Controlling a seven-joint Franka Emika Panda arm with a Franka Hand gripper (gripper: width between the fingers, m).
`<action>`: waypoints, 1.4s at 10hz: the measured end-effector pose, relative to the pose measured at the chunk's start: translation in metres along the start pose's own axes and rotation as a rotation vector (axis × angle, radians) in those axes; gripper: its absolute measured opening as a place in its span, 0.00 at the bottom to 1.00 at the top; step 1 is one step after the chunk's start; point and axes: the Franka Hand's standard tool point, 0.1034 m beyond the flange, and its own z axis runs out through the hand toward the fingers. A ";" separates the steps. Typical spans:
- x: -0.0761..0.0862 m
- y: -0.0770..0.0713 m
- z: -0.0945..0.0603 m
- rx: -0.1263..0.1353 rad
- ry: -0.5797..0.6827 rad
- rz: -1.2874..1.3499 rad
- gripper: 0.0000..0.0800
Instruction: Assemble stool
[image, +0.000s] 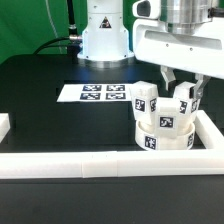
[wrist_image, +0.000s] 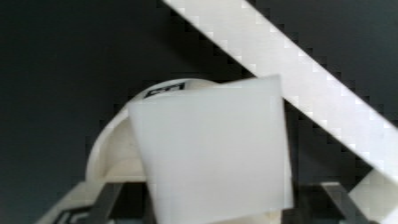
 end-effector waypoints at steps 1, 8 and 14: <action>-0.001 0.001 0.000 0.016 -0.013 0.158 0.42; -0.011 -0.005 0.000 0.048 -0.049 0.665 0.42; -0.008 -0.006 0.002 0.173 -0.105 1.175 0.42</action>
Offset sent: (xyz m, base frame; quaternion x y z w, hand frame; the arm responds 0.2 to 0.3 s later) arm -0.0198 0.0045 0.0010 -0.0185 -0.0305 0.2391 0.9703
